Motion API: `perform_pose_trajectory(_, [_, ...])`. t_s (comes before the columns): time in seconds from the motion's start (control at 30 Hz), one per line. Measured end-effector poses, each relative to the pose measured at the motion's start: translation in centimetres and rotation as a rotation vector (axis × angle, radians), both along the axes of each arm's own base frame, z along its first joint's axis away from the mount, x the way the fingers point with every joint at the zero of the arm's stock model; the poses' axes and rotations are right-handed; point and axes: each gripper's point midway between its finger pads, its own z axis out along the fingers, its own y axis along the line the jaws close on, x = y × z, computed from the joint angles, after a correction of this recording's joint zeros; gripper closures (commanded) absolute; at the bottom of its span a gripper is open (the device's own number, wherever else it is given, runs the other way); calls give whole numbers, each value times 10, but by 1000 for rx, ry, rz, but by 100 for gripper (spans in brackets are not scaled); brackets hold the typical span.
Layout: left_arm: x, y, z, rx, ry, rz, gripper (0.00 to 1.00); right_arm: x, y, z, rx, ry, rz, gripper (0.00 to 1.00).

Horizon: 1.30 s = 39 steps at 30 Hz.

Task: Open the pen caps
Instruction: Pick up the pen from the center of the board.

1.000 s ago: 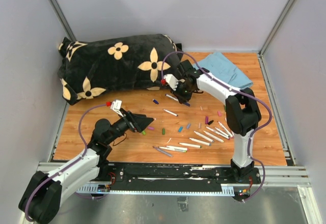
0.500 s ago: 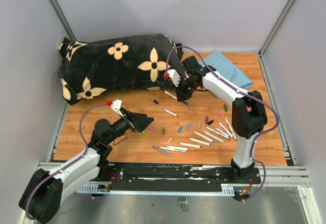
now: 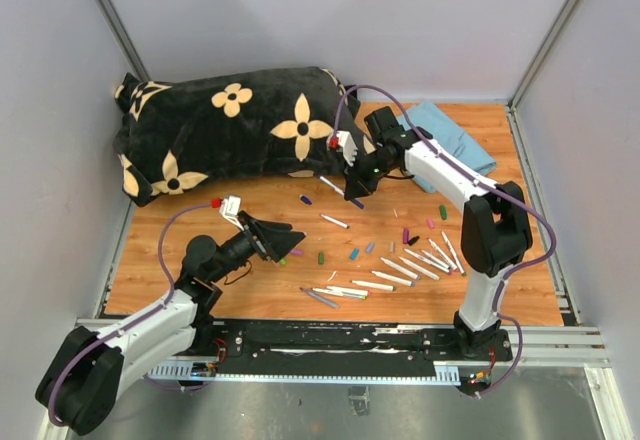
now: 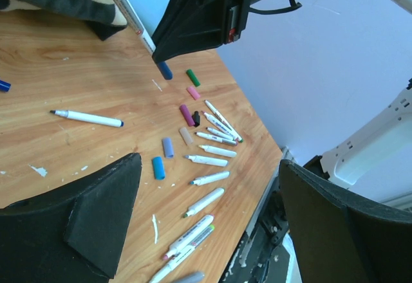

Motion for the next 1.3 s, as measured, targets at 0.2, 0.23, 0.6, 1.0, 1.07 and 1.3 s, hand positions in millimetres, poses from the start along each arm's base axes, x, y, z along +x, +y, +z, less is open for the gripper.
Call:
perform_pose_trajectory(0.2, [-2, -4, 2, -6, -9, -10, 8, -7, 6, 10, 57, 35, 0, 99])
perform_pose_trajectory(0.23, [-2, -4, 2, -7, -10, -11, 9, -7, 8, 12, 67, 40, -1, 99])
perform_pose_trajectory(0.6, [-4, -13, -5, 1, 6, -29, 9, -6, 4, 23, 166, 115, -55, 99])
perform_pose_trajectory(1.0, [-3, -28, -5, 12, 0, -48, 9, -15, 14, 47, 275, 163, -73, 99])
perform_pose_trajectory(1.07, [-1, -31, -2, 8, -6, -50, 9, -17, 16, 50, 291, 171, -75, 99])
perform_pose_trajectory(1.3, [3, -41, 2, -12, -1, -56, 10, -23, 21, 53, 337, 229, -88, 99])
